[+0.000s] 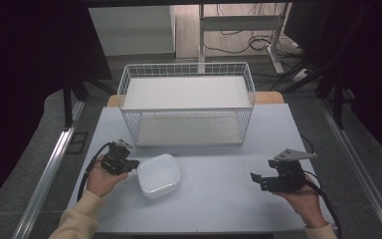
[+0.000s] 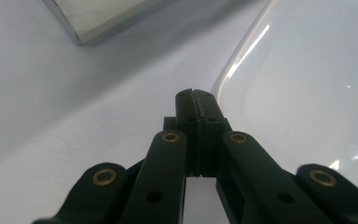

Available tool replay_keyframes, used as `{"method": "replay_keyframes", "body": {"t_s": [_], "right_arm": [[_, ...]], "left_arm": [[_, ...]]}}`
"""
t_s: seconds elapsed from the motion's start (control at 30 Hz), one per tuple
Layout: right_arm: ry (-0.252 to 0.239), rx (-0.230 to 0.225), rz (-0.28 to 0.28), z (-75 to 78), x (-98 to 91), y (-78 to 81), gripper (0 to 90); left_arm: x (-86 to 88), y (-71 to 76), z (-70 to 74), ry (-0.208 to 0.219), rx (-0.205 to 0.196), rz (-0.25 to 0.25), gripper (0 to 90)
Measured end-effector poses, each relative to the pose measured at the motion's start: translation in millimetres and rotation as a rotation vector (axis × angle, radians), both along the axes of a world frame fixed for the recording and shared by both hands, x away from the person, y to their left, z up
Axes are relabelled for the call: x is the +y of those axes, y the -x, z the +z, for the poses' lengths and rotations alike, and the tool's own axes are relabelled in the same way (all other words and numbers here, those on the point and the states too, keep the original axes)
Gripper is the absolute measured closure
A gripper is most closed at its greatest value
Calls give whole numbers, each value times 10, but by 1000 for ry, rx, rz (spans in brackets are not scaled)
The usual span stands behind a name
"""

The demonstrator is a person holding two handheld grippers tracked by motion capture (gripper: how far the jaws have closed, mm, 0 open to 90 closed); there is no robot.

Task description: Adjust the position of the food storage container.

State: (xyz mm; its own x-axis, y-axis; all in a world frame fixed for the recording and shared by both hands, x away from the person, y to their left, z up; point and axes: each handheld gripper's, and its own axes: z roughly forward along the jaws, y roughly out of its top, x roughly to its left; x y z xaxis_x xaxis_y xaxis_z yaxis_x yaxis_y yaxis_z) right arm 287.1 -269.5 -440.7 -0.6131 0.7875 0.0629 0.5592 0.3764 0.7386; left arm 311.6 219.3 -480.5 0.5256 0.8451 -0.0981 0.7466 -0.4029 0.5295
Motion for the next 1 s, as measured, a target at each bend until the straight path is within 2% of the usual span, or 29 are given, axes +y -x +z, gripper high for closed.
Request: {"method": "replay_keyframes", "body": {"t_s": [0.2, 0.43, 0.8, 1.0], "right_arm": [[0, 0, -2, 1, 0, 0, 177], [2, 2, 0, -2, 2, -1, 177], [4, 5, 2, 0, 0, 3, 177], [4, 3, 2, 2, -3, 2, 177]], "left_arm": [[-86, 84, -4, 12, -1, -36, 897], [-228, 215, -5, 53, 5, -80, 897], [-583, 350, 42, 86, 8, -173, 896], [-678, 395, 50, 93, 14, -204, 895]]}}
